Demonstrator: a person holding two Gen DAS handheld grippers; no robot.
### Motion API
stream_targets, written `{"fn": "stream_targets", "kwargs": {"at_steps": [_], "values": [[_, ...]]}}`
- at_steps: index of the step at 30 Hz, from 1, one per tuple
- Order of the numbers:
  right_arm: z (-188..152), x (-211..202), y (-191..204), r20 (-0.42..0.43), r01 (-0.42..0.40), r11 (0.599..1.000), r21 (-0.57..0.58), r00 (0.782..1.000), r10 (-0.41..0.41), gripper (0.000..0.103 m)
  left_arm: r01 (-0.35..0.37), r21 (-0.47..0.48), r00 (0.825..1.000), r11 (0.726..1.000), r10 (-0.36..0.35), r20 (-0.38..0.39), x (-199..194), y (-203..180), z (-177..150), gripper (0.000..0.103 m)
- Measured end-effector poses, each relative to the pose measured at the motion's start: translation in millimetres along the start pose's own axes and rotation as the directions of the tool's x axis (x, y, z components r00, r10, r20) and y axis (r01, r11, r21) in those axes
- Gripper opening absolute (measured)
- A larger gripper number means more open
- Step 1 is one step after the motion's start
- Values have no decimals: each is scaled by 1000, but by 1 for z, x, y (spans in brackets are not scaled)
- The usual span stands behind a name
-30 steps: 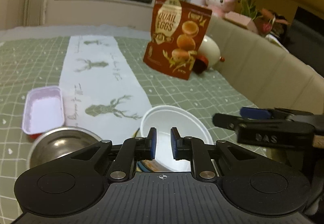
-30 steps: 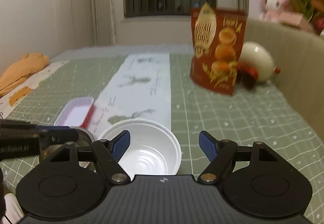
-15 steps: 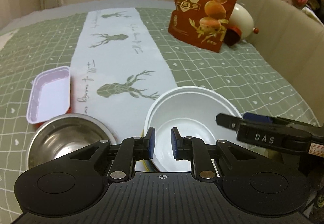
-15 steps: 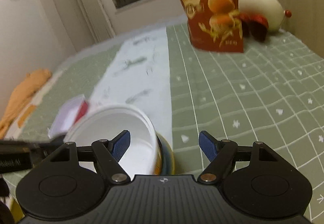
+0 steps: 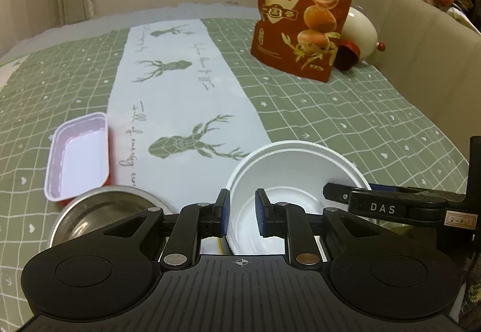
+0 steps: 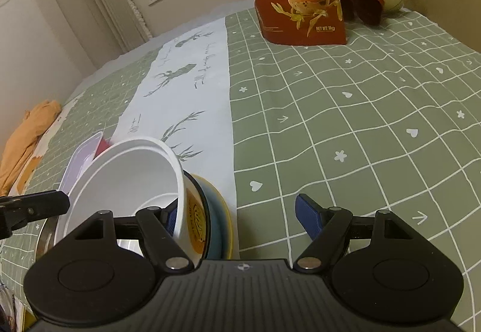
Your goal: Organize plates and bowls
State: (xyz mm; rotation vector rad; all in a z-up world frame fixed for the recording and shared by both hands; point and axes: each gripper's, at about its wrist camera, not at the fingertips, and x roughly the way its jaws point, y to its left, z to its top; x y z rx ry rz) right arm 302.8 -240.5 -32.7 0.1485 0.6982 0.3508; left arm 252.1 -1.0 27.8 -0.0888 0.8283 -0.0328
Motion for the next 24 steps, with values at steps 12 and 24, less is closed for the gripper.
{"fn": "stream_targets", "kwargs": {"at_steps": [12,24], "values": [[-2,2,6,-7,10,1000,-16,1000,-11,75,102,-133,989,986,-115,-97,5,36,10,22],[-3,4,5,-40,-42,999,-11,998,42,75,149,-264,953,953,-210,-221,51,58,9,28]]}}
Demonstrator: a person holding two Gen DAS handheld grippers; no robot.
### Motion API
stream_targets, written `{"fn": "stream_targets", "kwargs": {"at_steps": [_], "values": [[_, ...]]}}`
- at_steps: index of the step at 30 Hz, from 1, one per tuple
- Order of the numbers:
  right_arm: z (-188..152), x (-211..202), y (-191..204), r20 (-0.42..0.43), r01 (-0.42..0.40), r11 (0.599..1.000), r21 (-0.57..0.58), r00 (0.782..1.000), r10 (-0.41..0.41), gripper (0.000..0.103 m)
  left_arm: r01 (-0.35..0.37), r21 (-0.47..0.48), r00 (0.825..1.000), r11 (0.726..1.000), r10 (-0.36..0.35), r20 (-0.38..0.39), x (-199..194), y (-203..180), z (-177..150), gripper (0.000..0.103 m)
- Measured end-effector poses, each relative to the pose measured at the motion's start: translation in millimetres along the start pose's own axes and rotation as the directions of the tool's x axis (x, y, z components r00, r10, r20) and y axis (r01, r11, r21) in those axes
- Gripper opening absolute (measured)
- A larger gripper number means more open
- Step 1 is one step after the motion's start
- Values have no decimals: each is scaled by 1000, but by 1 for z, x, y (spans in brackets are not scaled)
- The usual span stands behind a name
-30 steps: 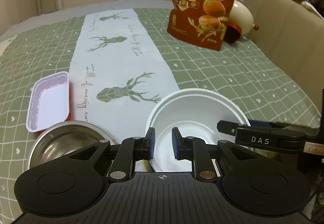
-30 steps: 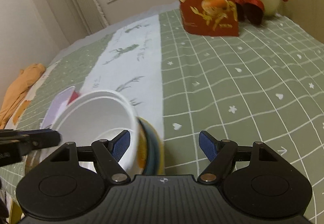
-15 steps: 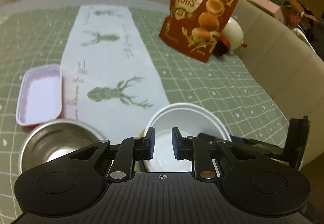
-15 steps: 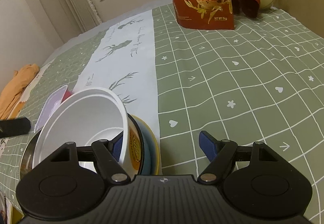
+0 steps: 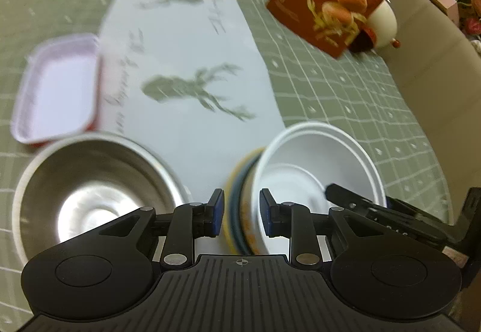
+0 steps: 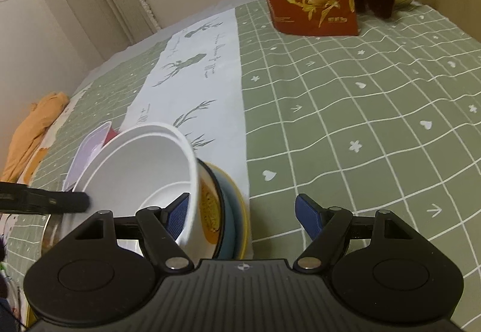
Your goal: Organize plates and bowls
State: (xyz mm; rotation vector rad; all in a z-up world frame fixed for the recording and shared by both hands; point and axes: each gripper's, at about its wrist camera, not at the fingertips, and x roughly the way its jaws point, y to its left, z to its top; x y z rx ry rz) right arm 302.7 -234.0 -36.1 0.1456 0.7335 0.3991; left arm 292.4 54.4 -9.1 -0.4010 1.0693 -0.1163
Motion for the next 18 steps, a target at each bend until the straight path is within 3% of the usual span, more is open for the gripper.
{"fn": "stream_targets", "kwargs": {"at_steps": [3,8,15,18], "values": [[-1,1,1,-7,-4,1000,-6,1000,4,75,76,-53,995,996,-79,-60,13,8,1,41],[-2,8,-4,-38,-15,1000,18,999,15,75,140,-36,987,990,-142,-74,14,7,2,54],[-3,18,-7,-83,-42,997,58,995,47,75,68,58,994,996,-63,-85,27,-9,5,61],[-4,21,-5,-89,-48,998,47,995,52,75,62,39,994,997,-58,-94,27,-6,9,54]]}}
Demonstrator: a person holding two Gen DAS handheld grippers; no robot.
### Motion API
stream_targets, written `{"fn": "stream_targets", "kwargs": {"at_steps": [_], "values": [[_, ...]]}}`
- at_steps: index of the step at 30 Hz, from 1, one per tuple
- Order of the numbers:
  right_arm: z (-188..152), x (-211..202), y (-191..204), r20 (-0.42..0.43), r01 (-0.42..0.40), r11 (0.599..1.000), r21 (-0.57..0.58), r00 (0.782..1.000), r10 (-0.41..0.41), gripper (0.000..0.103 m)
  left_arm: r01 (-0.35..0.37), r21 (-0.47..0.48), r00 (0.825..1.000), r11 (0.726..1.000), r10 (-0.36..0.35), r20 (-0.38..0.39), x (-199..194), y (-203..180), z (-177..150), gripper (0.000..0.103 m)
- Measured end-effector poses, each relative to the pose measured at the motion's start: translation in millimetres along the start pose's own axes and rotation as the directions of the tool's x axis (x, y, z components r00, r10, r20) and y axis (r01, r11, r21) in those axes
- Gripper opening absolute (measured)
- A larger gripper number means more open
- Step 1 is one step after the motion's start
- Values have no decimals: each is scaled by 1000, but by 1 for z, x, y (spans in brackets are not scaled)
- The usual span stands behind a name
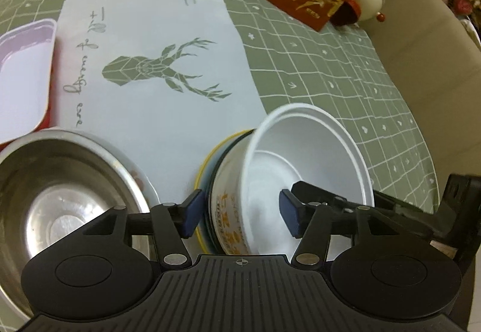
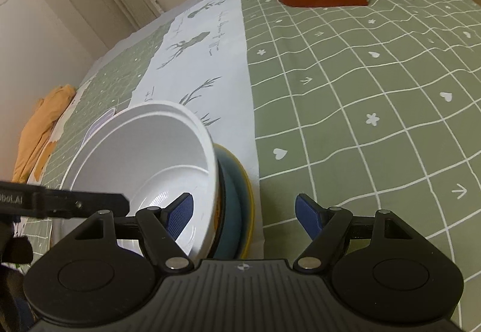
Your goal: Organize plates and bowls
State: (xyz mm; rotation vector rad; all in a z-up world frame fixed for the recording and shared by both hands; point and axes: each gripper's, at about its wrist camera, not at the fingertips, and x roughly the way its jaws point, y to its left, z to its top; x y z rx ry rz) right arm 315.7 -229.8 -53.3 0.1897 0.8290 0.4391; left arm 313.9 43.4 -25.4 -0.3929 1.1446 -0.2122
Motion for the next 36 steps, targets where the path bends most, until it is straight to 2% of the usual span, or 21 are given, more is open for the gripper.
{"fn": "stream_targets", "kwargs": {"at_steps": [1,3,5,7,10,13,14,16,20,21,25,32,36], "values": [[0,0,0,0,5,1000,1,1000,-5,75,-13,-2,1000,1000,13,-4,-1,0,1,48],[1,2,-3,-2,13,1000,14,1000,-13,75,-51,4,999,999,51,-7,-6,-1,0,45],[1,1,-8,1,19,999,49,1000,-19,75,-76,21,997,997,77,-8,-9,-4,0,45],[1,-2,-10,5,26,997,75,1000,-26,75,-90,23,995,996,91,-43,-3,-5,1,46],[6,-4,-10,-29,-14,995,100,999,17,75,-93,35,994,995,95,-51,3,-7,7,55],[12,-6,-8,-48,-58,992,110,997,64,75,-64,24,997,998,65,-38,6,-5,10,64],[13,-3,-8,-62,-60,991,117,996,68,75,-56,18,998,998,57,-39,7,-3,10,65],[16,4,-10,-98,-68,988,142,992,83,75,-44,5,998,999,44,-52,13,2,9,59],[13,22,-12,-157,-80,982,173,982,108,75,-10,-26,996,1000,8,-92,29,10,4,59],[11,25,-10,-164,-74,984,165,981,101,75,1,-33,995,999,-4,-97,31,10,3,62],[12,24,-7,-148,-74,988,138,984,94,75,-3,-24,996,1000,0,-94,31,6,3,64],[10,27,-19,-131,-158,970,183,974,183,76,-47,12,993,999,48,-106,35,-6,4,69],[8,24,-16,-110,-127,980,156,983,145,76,-57,9,993,998,58,-105,35,-9,5,71]]}}
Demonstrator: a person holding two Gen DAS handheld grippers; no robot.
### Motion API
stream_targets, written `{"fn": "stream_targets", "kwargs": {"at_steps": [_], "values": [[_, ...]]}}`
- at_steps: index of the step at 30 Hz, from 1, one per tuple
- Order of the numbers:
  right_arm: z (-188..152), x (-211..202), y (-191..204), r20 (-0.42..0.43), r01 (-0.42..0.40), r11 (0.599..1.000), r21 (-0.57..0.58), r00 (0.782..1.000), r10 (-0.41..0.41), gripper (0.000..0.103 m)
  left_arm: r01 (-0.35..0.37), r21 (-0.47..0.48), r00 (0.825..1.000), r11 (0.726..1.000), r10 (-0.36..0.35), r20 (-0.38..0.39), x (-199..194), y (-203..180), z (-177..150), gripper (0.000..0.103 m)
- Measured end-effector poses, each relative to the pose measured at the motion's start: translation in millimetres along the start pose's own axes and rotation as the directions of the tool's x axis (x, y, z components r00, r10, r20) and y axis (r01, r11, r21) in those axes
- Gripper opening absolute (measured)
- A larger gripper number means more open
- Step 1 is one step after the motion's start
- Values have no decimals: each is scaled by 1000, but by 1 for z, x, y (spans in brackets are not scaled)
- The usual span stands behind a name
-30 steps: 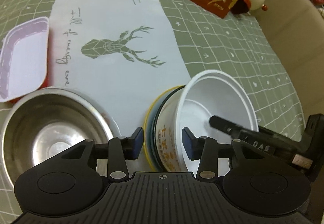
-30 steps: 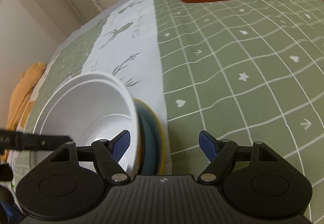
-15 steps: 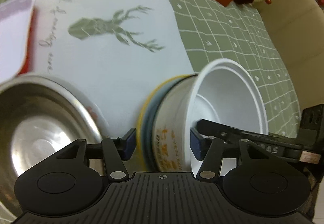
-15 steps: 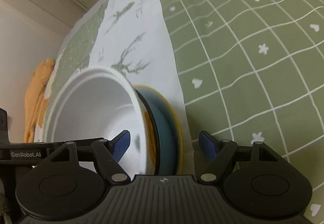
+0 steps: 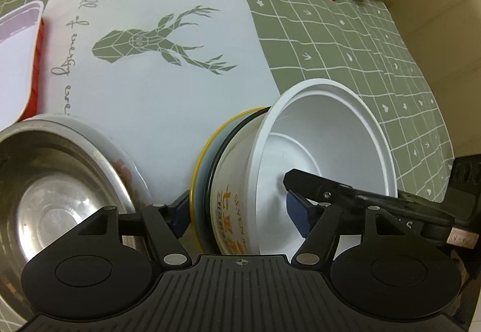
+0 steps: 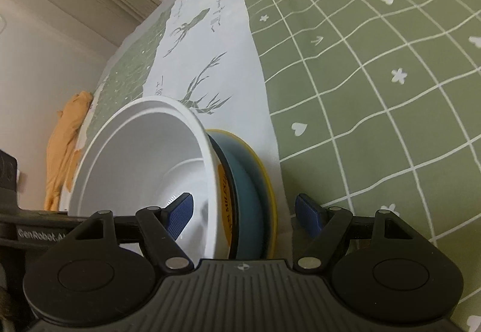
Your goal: Organize plates and bowls
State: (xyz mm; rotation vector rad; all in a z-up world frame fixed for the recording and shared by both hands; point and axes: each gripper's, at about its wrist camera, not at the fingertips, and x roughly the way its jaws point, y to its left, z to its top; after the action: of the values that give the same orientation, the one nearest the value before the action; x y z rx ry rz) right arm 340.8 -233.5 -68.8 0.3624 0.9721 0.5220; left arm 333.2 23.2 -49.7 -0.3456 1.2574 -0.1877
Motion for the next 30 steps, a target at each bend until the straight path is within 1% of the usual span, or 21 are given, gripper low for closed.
{"fn": "stream_targets", "kwargs": {"at_steps": [5,9,13,17,18,20,21,22,25,30], "values": [[-3,-1,2,15,22,999,-35,1000,-22,76,-8,6,1000,1000,8,13,1,-1,-1,71],[-3,-1,0,10,19,1000,-20,1000,-19,75,-16,0,1000,1000,16,22,1,-2,0,71],[-2,0,-1,-3,16,1000,-10,1000,-16,75,-14,-7,1000,1000,14,21,1,-2,0,71],[-2,3,0,-32,5,1000,-6,999,-5,75,7,-25,1000,1000,-7,7,1,4,0,71],[-2,3,0,-41,-3,1000,-1,999,3,74,11,-32,1000,999,-11,4,0,5,-1,71],[-3,4,-1,-68,-36,999,22,997,37,69,15,-29,1000,999,-15,0,-2,5,-4,68],[-4,4,0,-83,-58,998,34,995,61,64,6,-17,1000,1000,-6,1,-5,3,-6,66],[-5,4,3,-91,-62,998,31,994,65,64,3,-22,1000,1000,-3,2,-7,3,-8,65],[-12,1,13,-70,-25,1000,-2,997,24,64,14,-44,1000,999,-14,-5,-8,7,-12,65],[-21,-5,22,-64,-5,1000,-12,998,4,64,13,-47,1000,999,-14,-9,-15,10,-24,65]]}}
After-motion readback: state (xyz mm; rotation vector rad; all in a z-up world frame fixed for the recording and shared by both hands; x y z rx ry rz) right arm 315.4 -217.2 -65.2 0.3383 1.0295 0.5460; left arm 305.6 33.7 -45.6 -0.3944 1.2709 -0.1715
